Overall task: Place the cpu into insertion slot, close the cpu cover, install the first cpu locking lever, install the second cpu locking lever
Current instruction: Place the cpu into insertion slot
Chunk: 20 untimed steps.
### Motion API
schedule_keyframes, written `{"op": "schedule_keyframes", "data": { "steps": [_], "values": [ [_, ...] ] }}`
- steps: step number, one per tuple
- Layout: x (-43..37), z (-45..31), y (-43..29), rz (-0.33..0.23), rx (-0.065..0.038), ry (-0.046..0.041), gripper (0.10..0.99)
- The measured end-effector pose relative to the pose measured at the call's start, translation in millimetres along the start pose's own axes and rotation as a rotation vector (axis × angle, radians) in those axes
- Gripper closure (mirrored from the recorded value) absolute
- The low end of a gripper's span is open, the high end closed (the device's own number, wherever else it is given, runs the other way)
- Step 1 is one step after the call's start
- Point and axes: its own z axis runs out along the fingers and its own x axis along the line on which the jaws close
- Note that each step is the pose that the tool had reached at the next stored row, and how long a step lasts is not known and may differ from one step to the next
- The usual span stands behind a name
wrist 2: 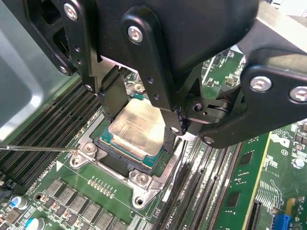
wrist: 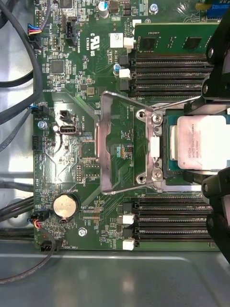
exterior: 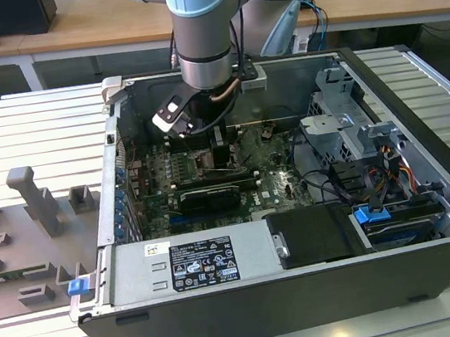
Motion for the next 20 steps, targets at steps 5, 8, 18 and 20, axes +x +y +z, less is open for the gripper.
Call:
{"op": "schedule_keyframes", "data": {
  "steps": [5,8,18,20],
  "values": [
    [0.0,1.0,-0.1,0.000,0.000,-0.0002,0.545],
    [0.0,1.1,-0.1,0.000,0.000,-0.0001,0.533],
    [-0.1,-4.0,0.2,0.000,0.000,-0.0002,0.416],
    [-0.1,-6.1,0.2,0.000,0.000,-0.0002,0.416]
  ]
}}
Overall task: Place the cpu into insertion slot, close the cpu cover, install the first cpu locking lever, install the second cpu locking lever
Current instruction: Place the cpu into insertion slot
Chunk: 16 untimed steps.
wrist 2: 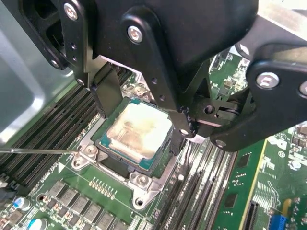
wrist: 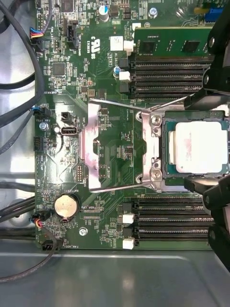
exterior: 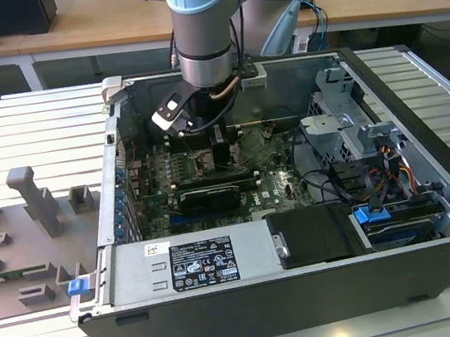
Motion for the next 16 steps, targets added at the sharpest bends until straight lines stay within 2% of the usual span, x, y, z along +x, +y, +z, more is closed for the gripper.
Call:
{"op": "schedule_keyframes", "data": {
  "steps": [2,3,4,5,6,7,8,9,16],
  "values": [
    [0.0,-1.8,0.1,0.000,0.000,-0.0001,0.427],
    [0.0,-2.5,0.2,0.000,0.000,0.0001,0.498],
    [0.0,-3.3,0.2,0.000,0.000,-0.0004,0.620],
    [0.0,-4.2,0.2,0.000,0.000,-0.0005,0.620],
    [0.0,-5.0,0.3,0.000,0.000,-0.0005,0.800],
    [0.0,-5.3,0.3,0.000,0.000,-0.0004,0.800],
    [0.0,-5.7,0.4,0.000,0.000,-0.0004,0.859],
    [0.0,-6.4,0.4,0.000,0.000,-0.0006,0.980],
    [0.0,-9.4,0.5,0.000,0.000,-0.0005,0.980]
  ]
}}
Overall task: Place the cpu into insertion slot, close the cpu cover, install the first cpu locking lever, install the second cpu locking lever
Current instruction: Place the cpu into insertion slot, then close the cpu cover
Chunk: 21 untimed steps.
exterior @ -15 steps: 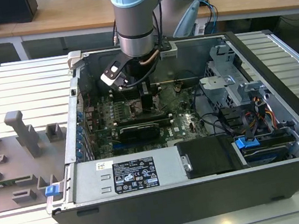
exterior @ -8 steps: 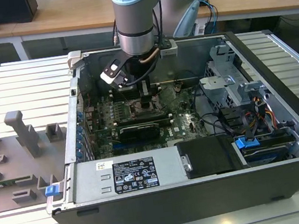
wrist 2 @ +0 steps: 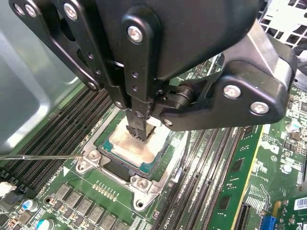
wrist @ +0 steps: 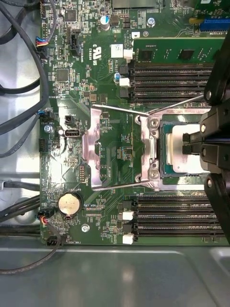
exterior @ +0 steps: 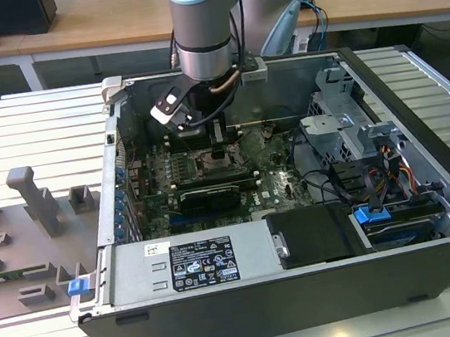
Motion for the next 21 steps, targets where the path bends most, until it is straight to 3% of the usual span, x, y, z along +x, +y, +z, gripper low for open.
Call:
{"op": "schedule_keyframes", "data": {
  "steps": [13,17,21],
  "values": [
    [0.0,-6.7,0.8,0.000,0.000,0.0002,0.980],
    [0.1,-6.3,11.0,0.000,0.004,-0.0001,0.980],
    [0.1,-6.2,16.4,0.000,0.005,-0.0003,0.980]
  ]
}}
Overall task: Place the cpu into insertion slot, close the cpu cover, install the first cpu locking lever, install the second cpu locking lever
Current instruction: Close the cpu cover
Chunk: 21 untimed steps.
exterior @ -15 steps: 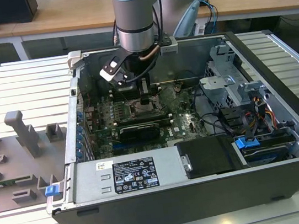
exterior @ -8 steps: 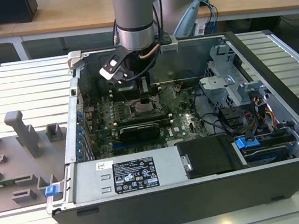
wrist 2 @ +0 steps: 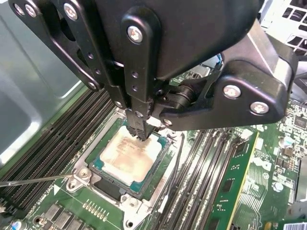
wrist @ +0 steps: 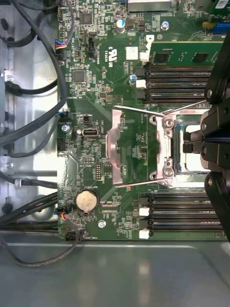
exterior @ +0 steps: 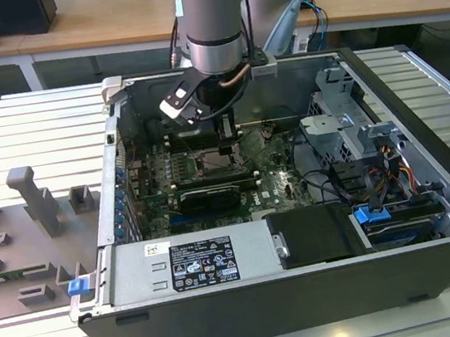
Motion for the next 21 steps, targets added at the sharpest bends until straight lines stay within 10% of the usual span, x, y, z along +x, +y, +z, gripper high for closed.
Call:
{"op": "schedule_keyframes", "data": {
  "steps": [21],
  "values": [
    [0.0,-13.1,13.8,0.000,0.007,-0.0001,0.980]
  ]
}}
